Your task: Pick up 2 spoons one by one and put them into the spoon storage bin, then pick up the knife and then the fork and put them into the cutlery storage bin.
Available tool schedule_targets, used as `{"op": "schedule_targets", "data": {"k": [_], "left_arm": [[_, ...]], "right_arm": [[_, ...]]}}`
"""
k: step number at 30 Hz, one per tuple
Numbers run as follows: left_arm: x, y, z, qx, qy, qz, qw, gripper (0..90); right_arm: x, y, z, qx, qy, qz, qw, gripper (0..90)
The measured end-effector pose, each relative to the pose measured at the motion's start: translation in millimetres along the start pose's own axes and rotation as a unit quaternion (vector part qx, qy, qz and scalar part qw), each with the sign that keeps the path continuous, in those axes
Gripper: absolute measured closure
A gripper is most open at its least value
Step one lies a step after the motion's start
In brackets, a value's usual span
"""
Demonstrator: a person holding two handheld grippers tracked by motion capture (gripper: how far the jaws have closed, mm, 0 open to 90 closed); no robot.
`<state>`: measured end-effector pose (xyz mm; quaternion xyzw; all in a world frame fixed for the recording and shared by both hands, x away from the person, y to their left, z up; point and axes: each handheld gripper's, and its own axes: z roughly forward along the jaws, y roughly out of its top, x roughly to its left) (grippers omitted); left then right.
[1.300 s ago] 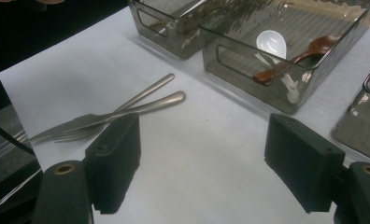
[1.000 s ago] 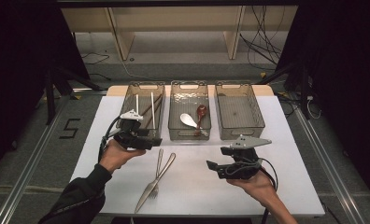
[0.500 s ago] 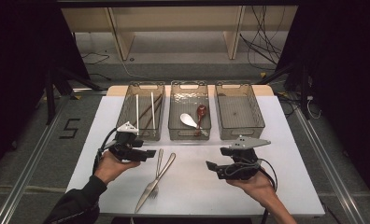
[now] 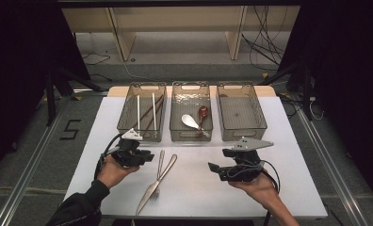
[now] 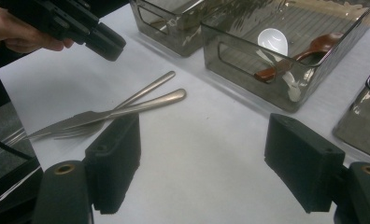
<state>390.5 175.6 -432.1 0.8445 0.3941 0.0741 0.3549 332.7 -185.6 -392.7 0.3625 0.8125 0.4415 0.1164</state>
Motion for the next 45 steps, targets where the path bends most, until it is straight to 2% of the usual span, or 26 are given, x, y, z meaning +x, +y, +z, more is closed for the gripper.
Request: {"op": "schedule_targets", "data": {"k": [6, 15, 20, 29, 35, 42, 44, 45], "left_arm": [[-0.2, -1.6, 1.3, 0.006, -0.001, 0.006, 1.0000, 81.8], [0.9, -4.4, 9.1, 0.027, -0.002, -0.001, 0.9996, 88.4], [2.8, -5.5, 13.9, 0.043, 0.004, -0.001, 0.9991, 88.6], [5.5, -9.0, 27.1, 0.061, 0.014, -0.015, 0.9979, 88.7], [-1.6, -8.0, 37.8, 0.080, 0.015, 0.000, 0.9967, 88.7], [-8.0, -9.2, 51.2, 0.101, 0.021, 0.007, 0.9946, 88.7], [-8.1, -8.7, 51.9, 0.100, 0.009, -0.002, 0.9949, 88.7], [-8.9, -9.0, 52.3, 0.102, 0.011, 0.002, 0.9948, 88.7]], "right_arm": [[-0.2, -0.2, -0.2, 0.000, -0.001, 0.000, 1.0000, 27.9], [-1.6, -1.0, 0.8, 0.000, 0.001, 0.002, 1.0000, 27.9], [-3.2, -2.0, -0.4, 0.000, 0.003, 0.003, 1.0000, 27.9], [-1.6, -1.3, -0.3, -0.001, 0.003, 0.002, 1.0000, 27.9], [-1.0, -1.1, 0.2, 0.000, 0.003, 0.001, 1.0000, 27.9], [-2.6, -2.0, 1.3, 0.002, 0.003, 0.001, 1.0000, 27.9], [-2.7, -2.0, 0.8, 0.002, 0.003, 0.002, 1.0000, 27.9], [-2.9, -2.0, 0.8, 0.002, 0.003, 0.002, 1.0000, 27.9]]}}
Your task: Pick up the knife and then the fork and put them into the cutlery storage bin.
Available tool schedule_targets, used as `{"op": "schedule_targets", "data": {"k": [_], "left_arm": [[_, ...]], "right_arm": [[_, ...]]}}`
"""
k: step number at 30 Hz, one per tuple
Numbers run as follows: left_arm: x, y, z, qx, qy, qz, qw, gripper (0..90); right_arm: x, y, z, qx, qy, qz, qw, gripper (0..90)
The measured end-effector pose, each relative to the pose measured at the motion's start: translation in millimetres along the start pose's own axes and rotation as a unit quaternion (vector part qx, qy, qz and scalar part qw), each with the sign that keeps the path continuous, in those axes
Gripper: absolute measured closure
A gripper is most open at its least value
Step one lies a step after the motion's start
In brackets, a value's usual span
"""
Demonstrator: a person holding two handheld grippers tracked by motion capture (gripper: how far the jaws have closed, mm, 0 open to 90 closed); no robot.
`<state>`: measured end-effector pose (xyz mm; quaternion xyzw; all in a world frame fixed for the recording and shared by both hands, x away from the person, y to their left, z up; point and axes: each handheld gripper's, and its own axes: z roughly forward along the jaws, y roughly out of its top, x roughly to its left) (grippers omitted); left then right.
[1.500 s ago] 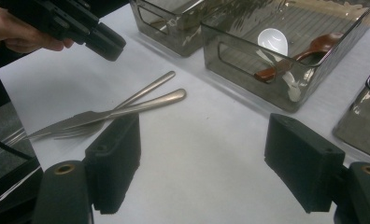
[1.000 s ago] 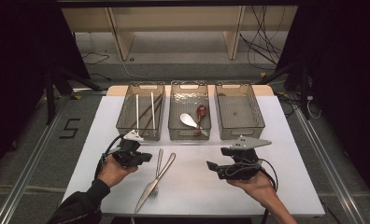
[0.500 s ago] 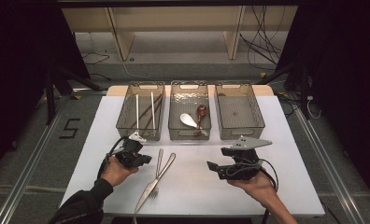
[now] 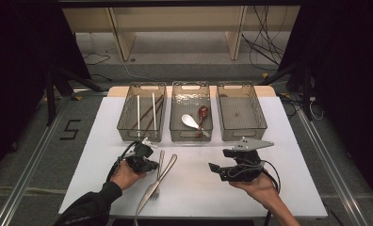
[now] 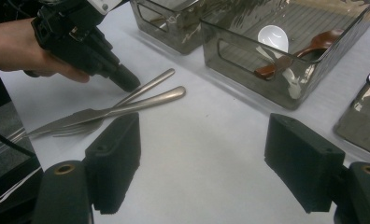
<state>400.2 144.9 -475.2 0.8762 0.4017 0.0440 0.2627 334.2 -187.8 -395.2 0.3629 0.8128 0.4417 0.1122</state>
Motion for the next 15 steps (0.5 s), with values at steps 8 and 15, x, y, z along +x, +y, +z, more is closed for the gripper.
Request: {"op": "schedule_targets", "data": {"k": [8, 15], "left_arm": [[-0.8, -1.0, 0.2, -0.005, -0.007, -0.008, 0.9999, 88.8], [-6.8, 3.1, 3.3, -0.008, -0.011, 0.004, 0.9999, 88.7]], "right_arm": [[1.8, 1.0, 0.7, 0.002, -0.002, -0.001, 1.0000, 27.9], [2.8, 1.6, 2.6, 0.004, -0.002, -0.003, 1.0000, 27.9]]}}
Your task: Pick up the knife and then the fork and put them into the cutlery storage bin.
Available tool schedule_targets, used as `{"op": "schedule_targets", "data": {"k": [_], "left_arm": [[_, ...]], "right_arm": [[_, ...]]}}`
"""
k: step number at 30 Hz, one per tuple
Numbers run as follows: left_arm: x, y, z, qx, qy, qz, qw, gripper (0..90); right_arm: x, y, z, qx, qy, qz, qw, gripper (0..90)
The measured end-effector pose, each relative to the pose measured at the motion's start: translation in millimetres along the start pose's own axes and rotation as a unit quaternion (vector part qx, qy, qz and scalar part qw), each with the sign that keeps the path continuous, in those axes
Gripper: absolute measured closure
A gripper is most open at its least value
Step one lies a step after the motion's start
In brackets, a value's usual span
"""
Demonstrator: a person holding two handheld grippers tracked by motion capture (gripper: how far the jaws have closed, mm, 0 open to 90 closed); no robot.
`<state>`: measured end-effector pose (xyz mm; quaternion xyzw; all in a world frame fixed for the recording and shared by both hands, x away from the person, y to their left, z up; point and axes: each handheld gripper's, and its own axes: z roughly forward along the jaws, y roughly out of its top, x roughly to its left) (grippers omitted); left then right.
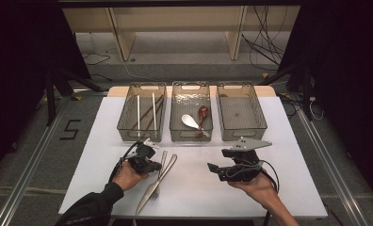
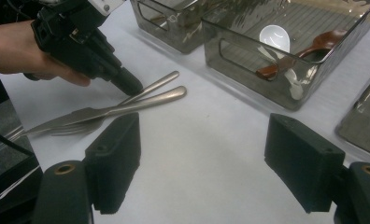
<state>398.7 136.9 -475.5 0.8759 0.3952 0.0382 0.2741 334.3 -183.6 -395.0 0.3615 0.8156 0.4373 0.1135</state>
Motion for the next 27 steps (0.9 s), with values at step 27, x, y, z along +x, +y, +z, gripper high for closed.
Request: {"op": "schedule_targets", "data": {"k": [27], "left_arm": [[-38.0, 22.8, 18.9, 0.007, -0.040, 0.067, 0.9969, 88.8]], "right_arm": [[-1.1, 0.0, -3.0, -0.002, -0.001, 0.001, 1.0000, 27.9]]}}
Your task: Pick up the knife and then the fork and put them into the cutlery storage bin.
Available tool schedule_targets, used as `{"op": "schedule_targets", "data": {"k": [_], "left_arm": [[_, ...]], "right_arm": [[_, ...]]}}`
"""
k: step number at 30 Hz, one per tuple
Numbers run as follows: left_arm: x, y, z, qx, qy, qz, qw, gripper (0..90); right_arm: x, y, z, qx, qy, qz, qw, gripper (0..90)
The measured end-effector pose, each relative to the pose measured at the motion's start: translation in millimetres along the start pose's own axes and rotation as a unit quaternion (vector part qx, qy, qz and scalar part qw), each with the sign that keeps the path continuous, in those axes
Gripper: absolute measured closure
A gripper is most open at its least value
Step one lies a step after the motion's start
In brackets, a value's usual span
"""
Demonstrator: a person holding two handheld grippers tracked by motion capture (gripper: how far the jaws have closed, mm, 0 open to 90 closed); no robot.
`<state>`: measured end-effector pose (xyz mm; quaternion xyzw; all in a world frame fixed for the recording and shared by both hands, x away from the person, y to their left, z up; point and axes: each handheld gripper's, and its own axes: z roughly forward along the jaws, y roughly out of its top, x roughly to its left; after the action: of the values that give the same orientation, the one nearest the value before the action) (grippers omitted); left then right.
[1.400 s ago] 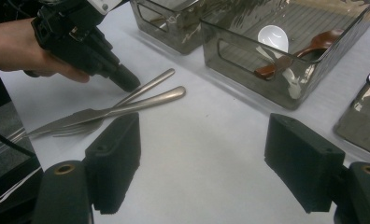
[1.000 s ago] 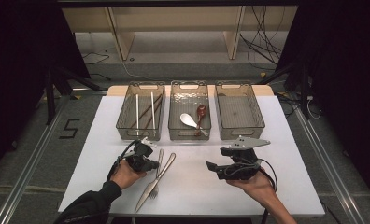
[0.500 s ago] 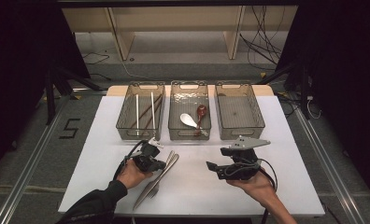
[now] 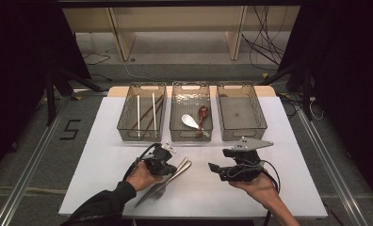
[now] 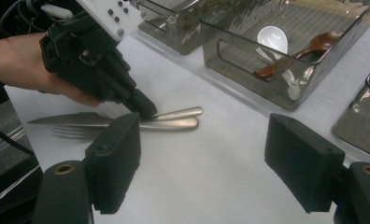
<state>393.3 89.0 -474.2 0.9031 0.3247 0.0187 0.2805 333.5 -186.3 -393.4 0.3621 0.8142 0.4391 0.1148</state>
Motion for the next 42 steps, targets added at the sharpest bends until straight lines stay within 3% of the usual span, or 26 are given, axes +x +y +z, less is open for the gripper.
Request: {"op": "schedule_targets", "data": {"k": [10, 16, 18, 21, 42], "left_arm": [[-7.4, 6.7, 2.8, 0.002, -0.012, 0.018, 0.9998, 88.8], [-5.8, 10.6, 7.7, 0.004, 0.000, 0.011, 0.9999, 88.7], [-2.8, 11.9, 8.9, 0.001, -0.006, -0.001, 1.0000, 88.7], [-2.8, 12.9, 9.9, -0.003, -0.004, -0.002, 1.0000, 88.7], [-26.0, 19.7, 18.5, -0.006, -0.044, 0.039, 0.9982, 88.8]], "right_arm": [[-0.2, -0.1, -0.1, 0.000, 0.000, 0.000, 1.0000, 27.9], [0.1, -0.2, -0.5, -0.001, -0.001, 0.000, 1.0000, 27.9], [-0.3, -0.3, -0.8, -0.002, -0.001, 0.000, 1.0000, 27.9], [-0.9, -0.3, -0.9, -0.001, -0.002, 0.001, 1.0000, 27.9], [-1.2, -0.1, -1.2, -0.001, -0.002, 0.002, 1.0000, 27.9]]}}
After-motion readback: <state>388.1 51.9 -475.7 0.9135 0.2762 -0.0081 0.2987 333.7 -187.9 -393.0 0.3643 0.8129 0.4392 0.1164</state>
